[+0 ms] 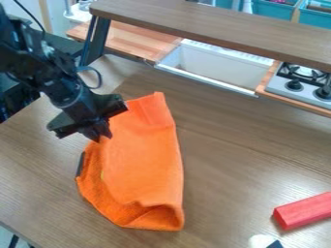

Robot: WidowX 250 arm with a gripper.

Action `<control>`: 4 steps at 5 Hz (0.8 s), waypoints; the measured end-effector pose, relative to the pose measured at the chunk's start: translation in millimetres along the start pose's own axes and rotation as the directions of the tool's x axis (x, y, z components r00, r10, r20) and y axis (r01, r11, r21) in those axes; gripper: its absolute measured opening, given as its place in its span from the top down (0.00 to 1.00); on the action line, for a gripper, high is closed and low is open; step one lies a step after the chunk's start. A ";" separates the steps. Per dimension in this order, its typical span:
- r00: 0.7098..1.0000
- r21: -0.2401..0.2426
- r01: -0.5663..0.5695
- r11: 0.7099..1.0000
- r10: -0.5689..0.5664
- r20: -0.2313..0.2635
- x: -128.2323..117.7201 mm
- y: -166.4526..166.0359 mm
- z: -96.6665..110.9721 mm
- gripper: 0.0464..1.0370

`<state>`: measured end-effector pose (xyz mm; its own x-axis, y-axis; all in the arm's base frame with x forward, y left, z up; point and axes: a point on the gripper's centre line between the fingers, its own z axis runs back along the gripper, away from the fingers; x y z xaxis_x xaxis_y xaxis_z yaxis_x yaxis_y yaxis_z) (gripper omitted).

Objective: Fold the cloth from right to left and cover the yellow object

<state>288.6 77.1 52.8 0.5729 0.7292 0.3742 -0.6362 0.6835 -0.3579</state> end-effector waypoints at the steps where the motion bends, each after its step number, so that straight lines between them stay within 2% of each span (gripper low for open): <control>1: 1.000 0.003 -0.009 1.000 0.009 -0.001 2.5 5.9 0.4 0.98; 2: 1.000 0.009 -0.024 1.000 0.024 0.000 4.1 11.7 1.3 0.95; 3: 1.000 0.024 -0.022 0.999 0.023 -0.007 3.0 15.3 1.0 0.78; 4: 0.999 0.030 -0.031 0.999 0.031 -0.011 2.3 16.1 1.4 0.48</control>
<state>279.0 89.7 49.1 0.5584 0.7505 0.3535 -0.6688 0.6594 -0.3434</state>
